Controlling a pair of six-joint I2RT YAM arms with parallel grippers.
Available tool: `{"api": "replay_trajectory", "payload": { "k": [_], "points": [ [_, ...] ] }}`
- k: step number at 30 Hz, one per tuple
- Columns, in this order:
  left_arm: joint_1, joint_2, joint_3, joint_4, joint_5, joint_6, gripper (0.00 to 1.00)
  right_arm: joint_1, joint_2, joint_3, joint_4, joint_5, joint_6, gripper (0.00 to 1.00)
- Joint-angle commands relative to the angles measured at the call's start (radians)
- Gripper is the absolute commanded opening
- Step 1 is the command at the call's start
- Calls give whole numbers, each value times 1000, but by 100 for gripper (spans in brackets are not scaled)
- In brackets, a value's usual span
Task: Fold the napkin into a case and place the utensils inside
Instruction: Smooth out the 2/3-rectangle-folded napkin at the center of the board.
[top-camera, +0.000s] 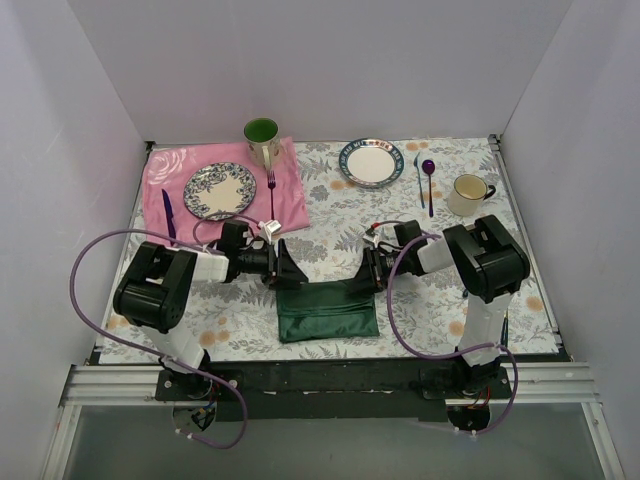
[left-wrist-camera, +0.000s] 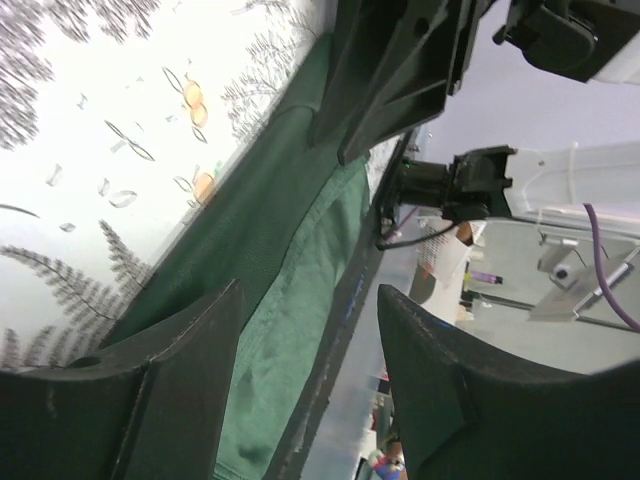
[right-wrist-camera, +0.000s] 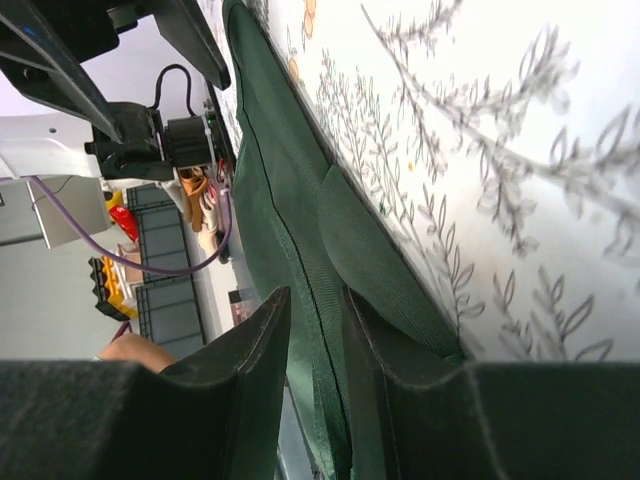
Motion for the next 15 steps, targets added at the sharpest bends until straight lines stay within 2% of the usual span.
{"api": "replay_trajectory", "payload": {
  "k": [1, 5, 7, 9, 12, 13, 15],
  "points": [
    [14, 38, 46, -52, -45, 51, 54, -14, 63, 66, -18, 208, -98, 37],
    [16, -24, 78, -37, -22, 110, 53, -7, -2, 112, -35, 146, -109, 37],
    [14, -92, 86, -52, -18, 190, 54, -3, -41, 112, -50, 114, -116, 35],
    [11, -136, 104, -136, -25, 289, 54, 5, -107, 111, -91, 91, -135, 33],
    [-24, -244, 109, -283, -79, 516, 53, 23, -196, 118, -191, 60, -174, 33],
    [-79, -277, 104, -322, -164, 661, 53, 26, -220, 120, -211, 50, -197, 34],
    [-156, -403, 71, -373, -262, 777, 54, 35, -280, 127, -286, 50, -224, 34]
  ]
}}
